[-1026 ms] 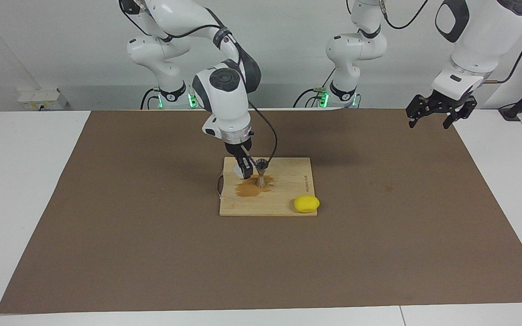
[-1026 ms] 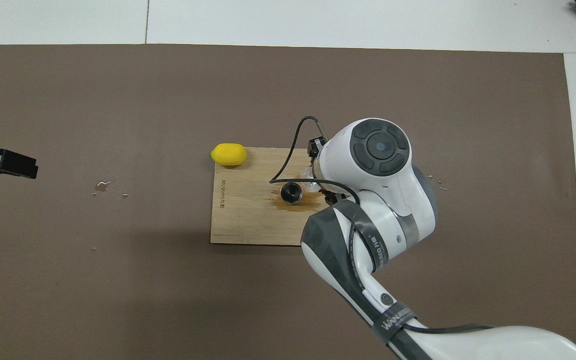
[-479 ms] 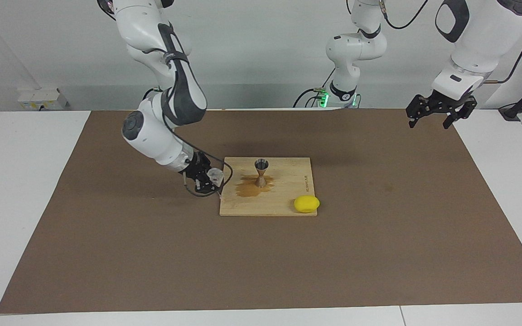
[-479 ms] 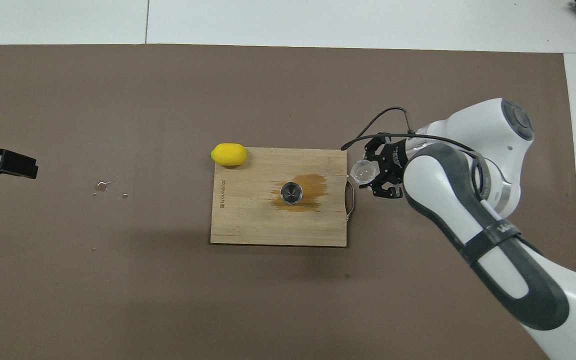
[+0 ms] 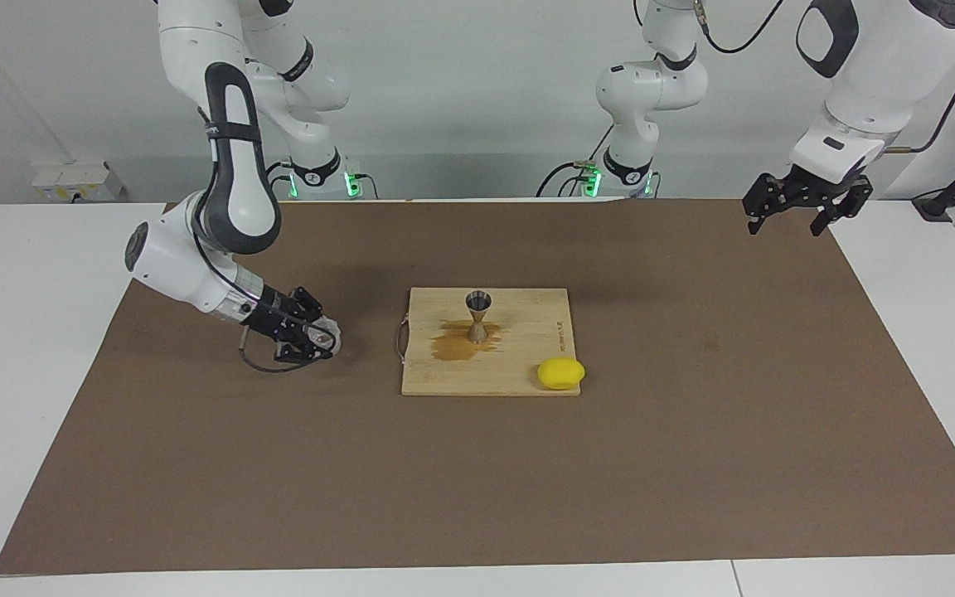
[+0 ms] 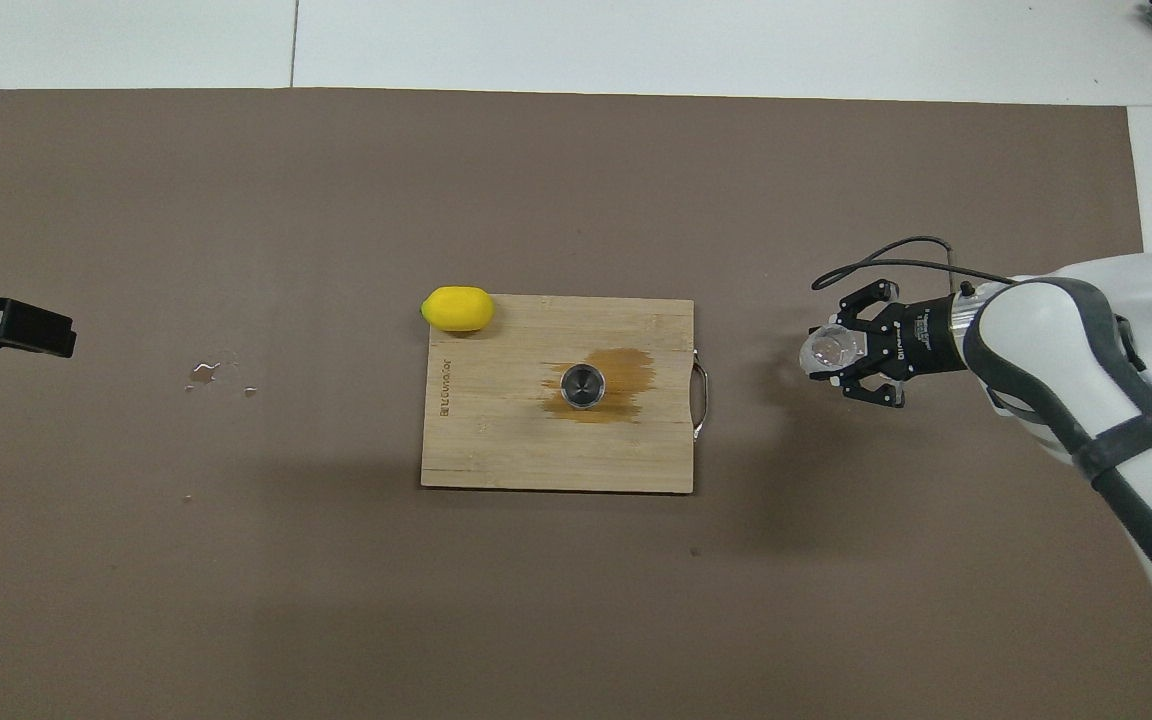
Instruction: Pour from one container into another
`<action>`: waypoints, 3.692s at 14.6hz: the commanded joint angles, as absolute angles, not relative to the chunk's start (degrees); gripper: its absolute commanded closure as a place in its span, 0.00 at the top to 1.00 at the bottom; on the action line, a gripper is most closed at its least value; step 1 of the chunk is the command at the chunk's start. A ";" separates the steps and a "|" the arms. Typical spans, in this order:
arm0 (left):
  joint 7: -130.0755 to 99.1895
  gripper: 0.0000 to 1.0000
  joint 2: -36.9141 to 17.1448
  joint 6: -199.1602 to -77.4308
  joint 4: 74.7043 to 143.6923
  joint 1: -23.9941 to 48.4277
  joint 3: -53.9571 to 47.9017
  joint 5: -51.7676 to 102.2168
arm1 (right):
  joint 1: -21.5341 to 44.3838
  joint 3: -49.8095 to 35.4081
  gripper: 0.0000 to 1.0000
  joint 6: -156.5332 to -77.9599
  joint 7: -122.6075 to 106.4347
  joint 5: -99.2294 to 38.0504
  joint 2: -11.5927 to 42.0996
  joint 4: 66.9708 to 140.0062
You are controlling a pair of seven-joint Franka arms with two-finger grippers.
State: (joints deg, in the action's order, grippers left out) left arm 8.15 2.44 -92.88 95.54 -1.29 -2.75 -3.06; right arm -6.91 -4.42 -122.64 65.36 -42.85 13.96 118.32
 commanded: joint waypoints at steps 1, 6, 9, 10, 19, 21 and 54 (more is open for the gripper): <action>7.65 1.00 3.52 -93.16 96.86 -0.97 -2.46 -4.04 | -8.52 -5.19 0.00 -122.96 61.19 -45.52 14.67 119.71; 7.65 1.00 3.52 -93.16 96.86 -0.97 -2.46 -4.04 | -11.24 -5.27 0.00 -122.87 54.52 -47.62 17.66 119.71; 7.65 1.00 3.52 -93.25 96.86 -0.97 -2.46 -4.04 | -11.43 -5.10 0.38 -123.92 53.79 -48.51 18.02 120.06; 7.65 1.00 3.52 -93.16 96.77 -0.97 -2.46 -4.04 | -11.69 -5.01 0.89 -124.10 53.62 -48.43 17.93 120.15; 7.65 1.00 3.52 -93.16 96.77 -0.97 -2.46 -4.04 | -14.68 -4.48 1.00 -124.10 53.09 -42.12 14.51 120.15; 7.65 1.00 3.52 -93.16 96.77 -0.97 -2.46 -4.04 | -14.33 -4.48 1.00 -124.10 53.09 -38.61 12.67 119.88; 8.00 1.00 3.52 -93.86 96.77 -0.70 -2.46 -4.04 | -5.11 -5.36 1.00 -89.38 10.72 0.97 -0.70 94.22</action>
